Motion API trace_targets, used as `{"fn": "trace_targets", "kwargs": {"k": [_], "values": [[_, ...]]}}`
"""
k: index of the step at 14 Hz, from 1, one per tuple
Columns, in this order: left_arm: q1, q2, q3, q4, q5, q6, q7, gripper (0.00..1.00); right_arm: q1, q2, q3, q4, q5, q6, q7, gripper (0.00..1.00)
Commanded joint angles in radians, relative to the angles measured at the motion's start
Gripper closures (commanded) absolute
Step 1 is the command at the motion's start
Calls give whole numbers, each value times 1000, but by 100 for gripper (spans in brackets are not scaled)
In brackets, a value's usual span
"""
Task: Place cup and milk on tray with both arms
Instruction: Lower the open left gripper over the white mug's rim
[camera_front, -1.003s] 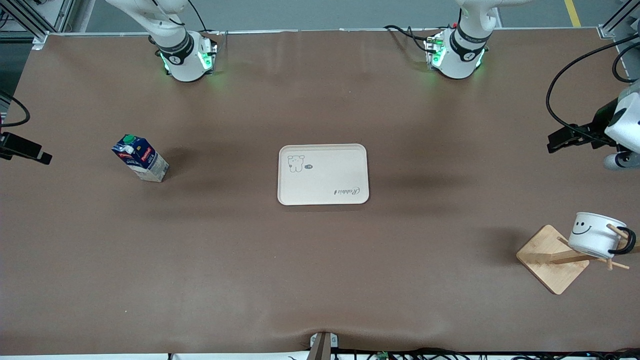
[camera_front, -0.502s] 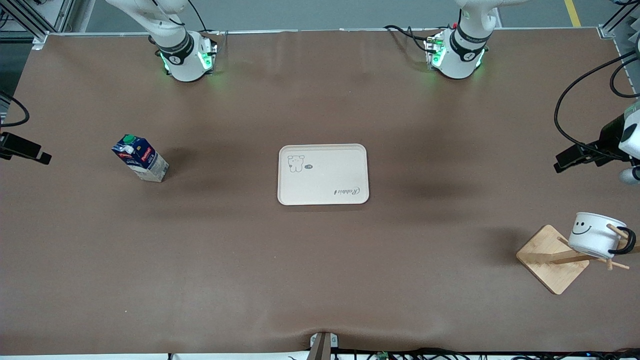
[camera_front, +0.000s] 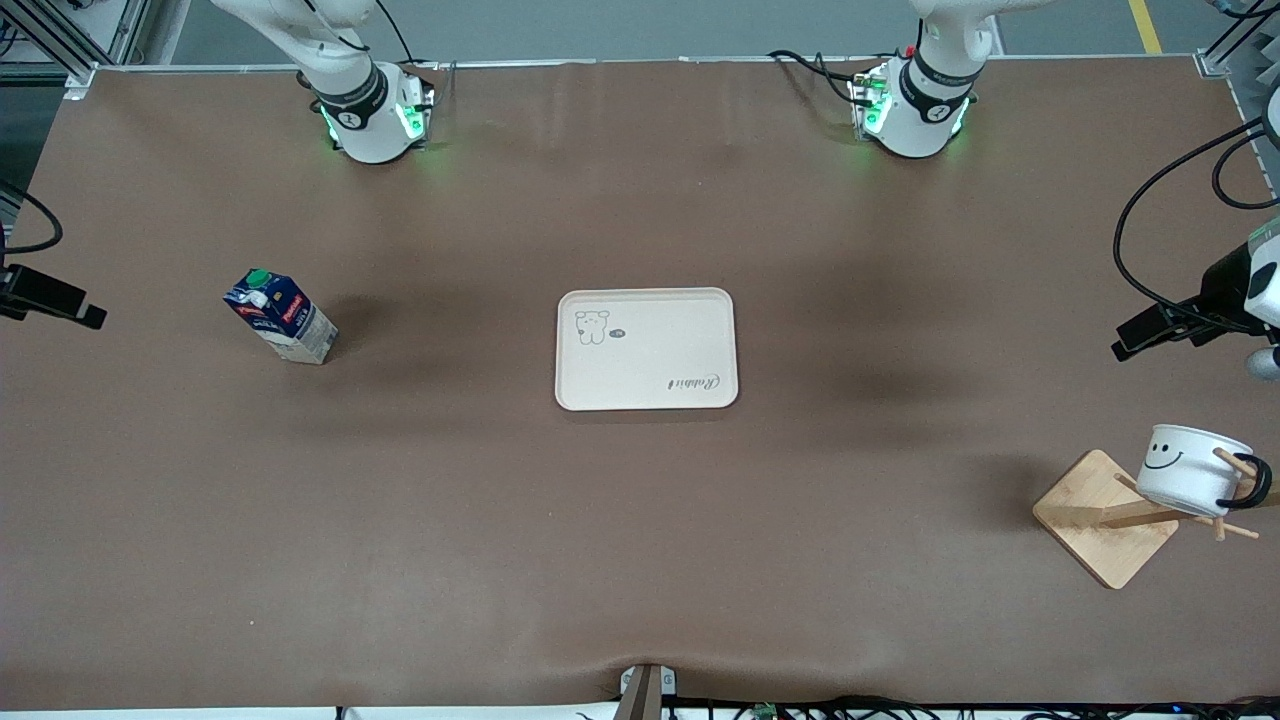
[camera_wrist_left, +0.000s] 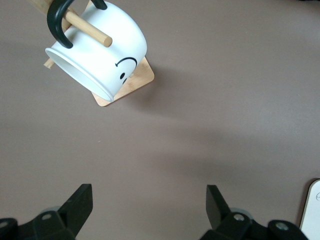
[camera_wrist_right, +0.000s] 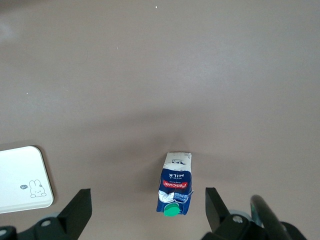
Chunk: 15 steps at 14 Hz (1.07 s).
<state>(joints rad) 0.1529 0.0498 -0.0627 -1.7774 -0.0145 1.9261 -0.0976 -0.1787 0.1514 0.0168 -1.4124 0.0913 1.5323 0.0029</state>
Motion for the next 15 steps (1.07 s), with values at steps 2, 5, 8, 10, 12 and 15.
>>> {"fn": "trace_targets", "kwargs": {"k": [2,5,8,10,12,15], "values": [[23,36,-3,71,-15,-9,15,0,30,-21,8,-19,-77,-3,8,0],[40,33,-5,76,-8,-12,21,0,41,-26,9,-20,-87,-26,12,0],[42,31,-5,78,-8,-13,88,0,38,-26,6,-17,-87,-41,3,0],[39,30,-8,78,-8,-13,81,0,30,-20,5,-14,-87,-40,3,0],[40,30,-8,75,-8,-35,75,0,33,-19,5,-13,-87,-40,3,0],[40,31,-6,73,-7,-52,68,0,31,-18,5,-13,-87,-37,3,0]]}}
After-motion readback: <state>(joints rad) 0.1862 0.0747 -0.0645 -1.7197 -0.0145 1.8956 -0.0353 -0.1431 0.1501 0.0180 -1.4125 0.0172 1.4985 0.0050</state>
